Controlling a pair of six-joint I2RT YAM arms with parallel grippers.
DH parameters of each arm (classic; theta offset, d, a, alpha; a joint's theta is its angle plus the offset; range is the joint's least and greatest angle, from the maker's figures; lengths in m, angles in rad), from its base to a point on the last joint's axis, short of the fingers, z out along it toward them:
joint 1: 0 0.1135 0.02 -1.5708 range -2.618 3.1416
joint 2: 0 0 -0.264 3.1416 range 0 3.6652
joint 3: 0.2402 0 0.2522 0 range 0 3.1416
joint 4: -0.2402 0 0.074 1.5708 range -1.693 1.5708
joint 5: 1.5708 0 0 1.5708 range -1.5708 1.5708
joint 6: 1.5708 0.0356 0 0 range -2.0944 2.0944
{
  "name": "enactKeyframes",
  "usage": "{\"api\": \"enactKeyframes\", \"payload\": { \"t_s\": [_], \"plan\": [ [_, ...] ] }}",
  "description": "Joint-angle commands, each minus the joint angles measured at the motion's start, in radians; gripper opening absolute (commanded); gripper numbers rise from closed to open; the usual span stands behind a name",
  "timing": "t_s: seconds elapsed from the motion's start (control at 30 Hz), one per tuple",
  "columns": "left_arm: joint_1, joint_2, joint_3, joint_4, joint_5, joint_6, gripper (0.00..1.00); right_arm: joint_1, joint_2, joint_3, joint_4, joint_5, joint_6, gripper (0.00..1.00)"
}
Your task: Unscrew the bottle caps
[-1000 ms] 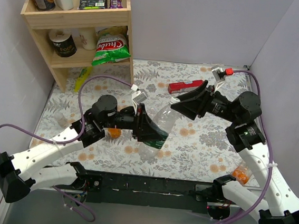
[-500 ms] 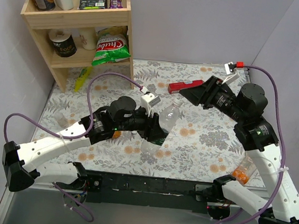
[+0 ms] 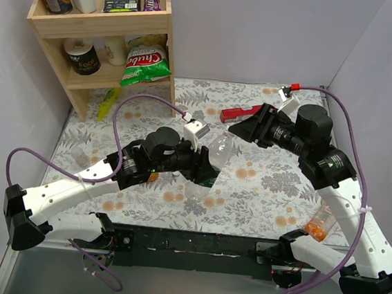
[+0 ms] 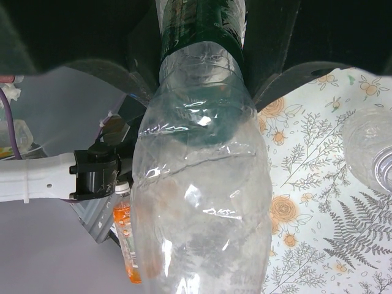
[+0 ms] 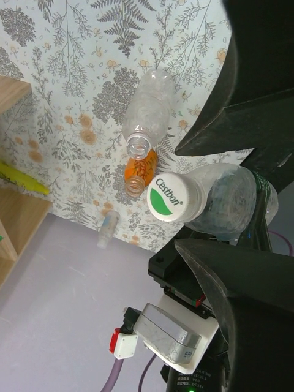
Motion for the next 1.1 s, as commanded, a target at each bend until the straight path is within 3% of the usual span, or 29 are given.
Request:
{"api": "enactKeyframes", "payload": {
  "t_s": [0.0, 0.33, 0.43, 0.47, 0.6, 0.73, 0.87, 1.07],
  "plan": [
    [-0.012, 0.003, 0.048, -0.013, -0.025, 0.009, 0.27, 0.009, -0.014, -0.024, 0.093, -0.031, 0.019, 0.62],
    [-0.023, 0.013, 0.054, -0.019, -0.032, 0.014, 0.27, 0.017, 0.001, -0.042, 0.142, -0.067, 0.033, 0.46],
    [-0.023, 0.012, 0.054, -0.019, -0.029, 0.015, 0.27, 0.017, 0.001, -0.053, 0.164, -0.083, 0.034, 0.35],
    [-0.023, 0.01, 0.054, -0.016, -0.024, 0.017, 0.26, 0.017, 0.001, -0.062, 0.177, -0.091, 0.037, 0.25],
    [-0.023, -0.023, 0.039, 0.029, 0.017, 0.012, 0.26, 0.016, -0.022, -0.142, 0.315, -0.163, 0.036, 0.03],
    [-0.02, -0.065, 0.014, 0.079, 0.099, -0.003, 0.27, 0.016, -0.02, -0.16, 0.378, -0.254, -0.022, 0.01],
    [-0.014, -0.102, -0.024, 0.191, 0.279, -0.025, 0.27, 0.014, -0.02, -0.171, 0.452, -0.349, -0.059, 0.01],
    [-0.007, -0.145, -0.061, 0.292, 0.427, -0.077, 0.27, 0.005, -0.035, -0.208, 0.66, -0.488, -0.029, 0.01]
  ]
}}
